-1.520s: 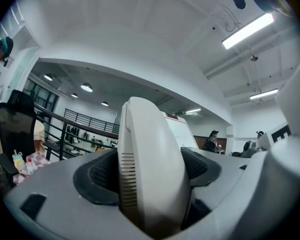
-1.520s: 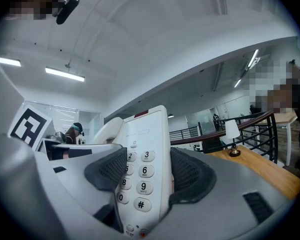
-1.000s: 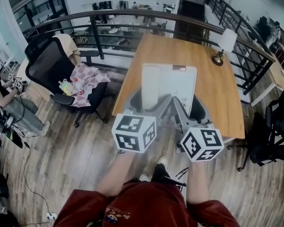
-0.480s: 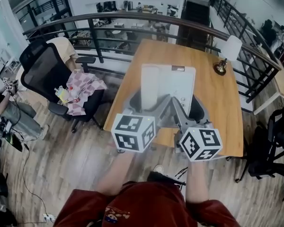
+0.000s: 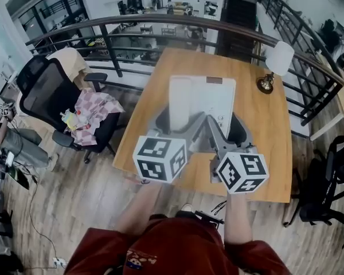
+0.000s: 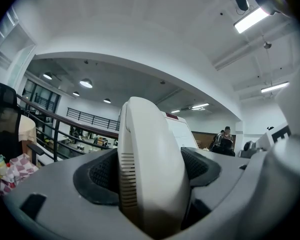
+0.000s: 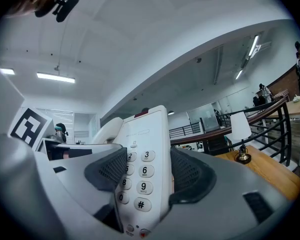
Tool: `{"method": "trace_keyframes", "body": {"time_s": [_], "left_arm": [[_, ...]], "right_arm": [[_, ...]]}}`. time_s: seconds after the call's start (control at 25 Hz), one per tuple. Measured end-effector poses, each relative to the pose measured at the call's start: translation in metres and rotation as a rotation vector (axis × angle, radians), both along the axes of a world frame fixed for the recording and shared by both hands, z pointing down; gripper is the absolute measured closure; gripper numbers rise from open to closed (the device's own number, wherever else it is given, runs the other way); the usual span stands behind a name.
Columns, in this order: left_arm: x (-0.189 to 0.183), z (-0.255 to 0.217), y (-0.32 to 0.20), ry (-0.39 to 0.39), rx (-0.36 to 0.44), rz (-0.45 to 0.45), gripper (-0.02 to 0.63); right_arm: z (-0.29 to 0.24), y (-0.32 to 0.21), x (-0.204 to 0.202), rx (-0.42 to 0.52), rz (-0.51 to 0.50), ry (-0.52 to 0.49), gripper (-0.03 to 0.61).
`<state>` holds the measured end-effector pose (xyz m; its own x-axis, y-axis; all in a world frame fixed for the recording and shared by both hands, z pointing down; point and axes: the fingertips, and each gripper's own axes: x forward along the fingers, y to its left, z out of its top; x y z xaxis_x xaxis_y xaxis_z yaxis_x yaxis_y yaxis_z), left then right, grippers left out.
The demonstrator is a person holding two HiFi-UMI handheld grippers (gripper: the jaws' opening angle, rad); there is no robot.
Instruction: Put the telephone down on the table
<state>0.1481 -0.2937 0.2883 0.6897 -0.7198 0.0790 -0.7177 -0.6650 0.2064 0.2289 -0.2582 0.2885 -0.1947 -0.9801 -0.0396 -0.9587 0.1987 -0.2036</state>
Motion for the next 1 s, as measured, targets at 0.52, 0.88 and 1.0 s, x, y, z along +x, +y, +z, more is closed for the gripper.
{"method": "trace_keyframes", "body": {"time_s": [0.52,0.88,1.0], "left_arm": [[0.033,0.014,-0.036,-0.038,-0.016,-0.025,0.221],[0.014,0.03,-0.087,-0.062,-0.045,-0.032,0.221],[0.006,0.039,-0.107,-0.062,-0.066,-0.042,0.221]], "right_arm": [[0.016,-0.038,0.034,-0.014,-0.026,-0.035,0.293],[0.034,-0.089,0.015,-0.044,-0.037,-0.058,0.291],[0.042,-0.11,0.007,-0.064,-0.046,-0.058,0.292]]}}
